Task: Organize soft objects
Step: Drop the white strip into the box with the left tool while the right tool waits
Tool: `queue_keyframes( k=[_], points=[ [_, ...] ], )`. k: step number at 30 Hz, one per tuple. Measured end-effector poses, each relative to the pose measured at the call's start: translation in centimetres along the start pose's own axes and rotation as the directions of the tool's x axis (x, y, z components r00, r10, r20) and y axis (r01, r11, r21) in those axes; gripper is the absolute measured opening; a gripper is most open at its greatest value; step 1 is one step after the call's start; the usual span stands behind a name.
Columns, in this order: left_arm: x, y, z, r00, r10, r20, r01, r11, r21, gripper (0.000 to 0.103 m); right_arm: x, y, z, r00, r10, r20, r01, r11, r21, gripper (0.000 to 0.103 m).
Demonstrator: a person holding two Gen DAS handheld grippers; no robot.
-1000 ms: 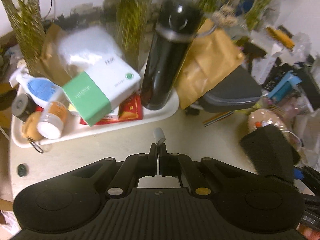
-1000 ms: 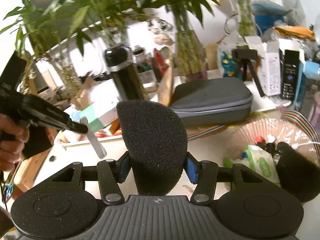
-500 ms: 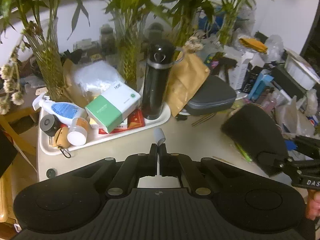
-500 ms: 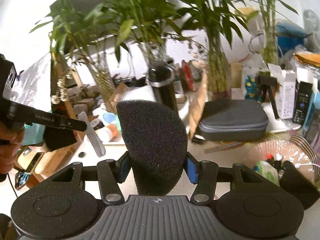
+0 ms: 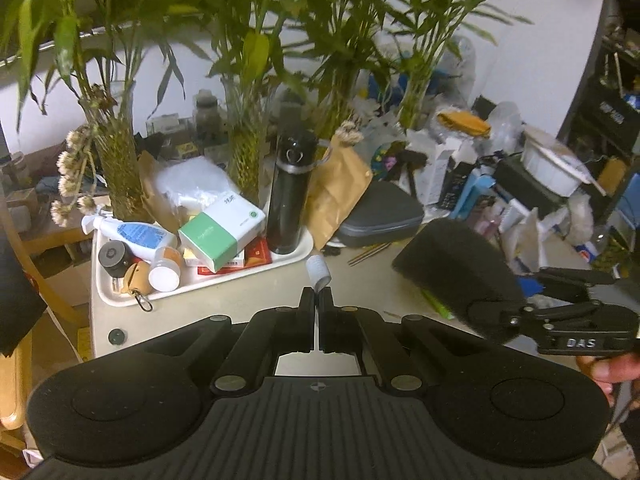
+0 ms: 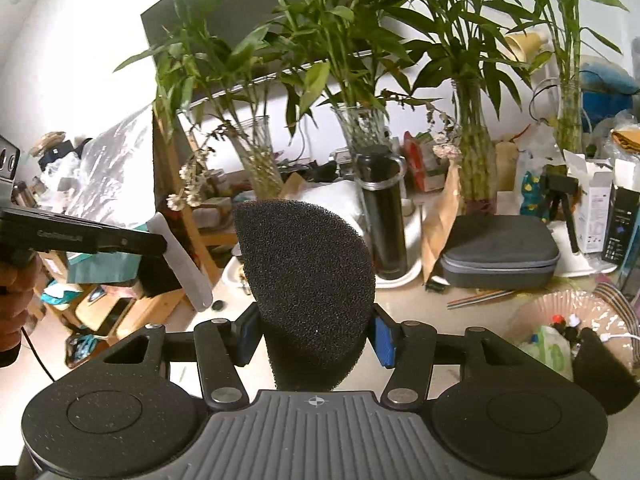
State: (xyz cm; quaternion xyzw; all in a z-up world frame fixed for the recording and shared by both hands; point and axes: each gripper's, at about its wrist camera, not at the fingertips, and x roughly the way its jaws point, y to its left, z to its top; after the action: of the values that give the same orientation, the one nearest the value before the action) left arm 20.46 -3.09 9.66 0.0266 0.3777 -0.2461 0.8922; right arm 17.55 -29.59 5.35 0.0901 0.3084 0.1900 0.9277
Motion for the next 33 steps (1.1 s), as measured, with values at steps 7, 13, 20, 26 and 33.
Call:
queue_keyframes(
  k=[7,13,20,26,33],
  points=[
    [-4.1,-1.0,-1.7,1.000,-0.025,0.016,0.025,1.000,0.003,0.002,-2.3,1.4,-0.8,1.000,0.027,-0.010,-0.027,1.000,-0.014,0.058],
    [-6.5,-1.5,-3.5,0.999,-0.047,0.000,0.047,0.999,-0.005,0.002,-3.9,2.0,-1.6,0.999,0.038,-0.012,-0.038,0.999,-0.019,0.058],
    [-7.3,-1.4,-5.7,0.993,-0.093,-0.067,0.089,0.995,-0.051,0.002,-4.9,2.5,-2.5,0.998,0.053,-0.022,-0.054,0.998,-0.019,0.058],
    [-5.9,0.5,-8.4,0.984,-0.132,-0.122,0.113,0.981,-0.156,0.002,-4.9,2.5,-3.6,0.997,0.068,-0.045,-0.069,0.998,-0.008,0.058],
    [-3.3,2.7,-11.9,0.974,-0.110,-0.198,0.061,0.969,-0.240,0.002,-4.6,2.7,-4.7,0.994,0.079,-0.073,-0.080,0.997,-0.001,0.058]
  ],
)
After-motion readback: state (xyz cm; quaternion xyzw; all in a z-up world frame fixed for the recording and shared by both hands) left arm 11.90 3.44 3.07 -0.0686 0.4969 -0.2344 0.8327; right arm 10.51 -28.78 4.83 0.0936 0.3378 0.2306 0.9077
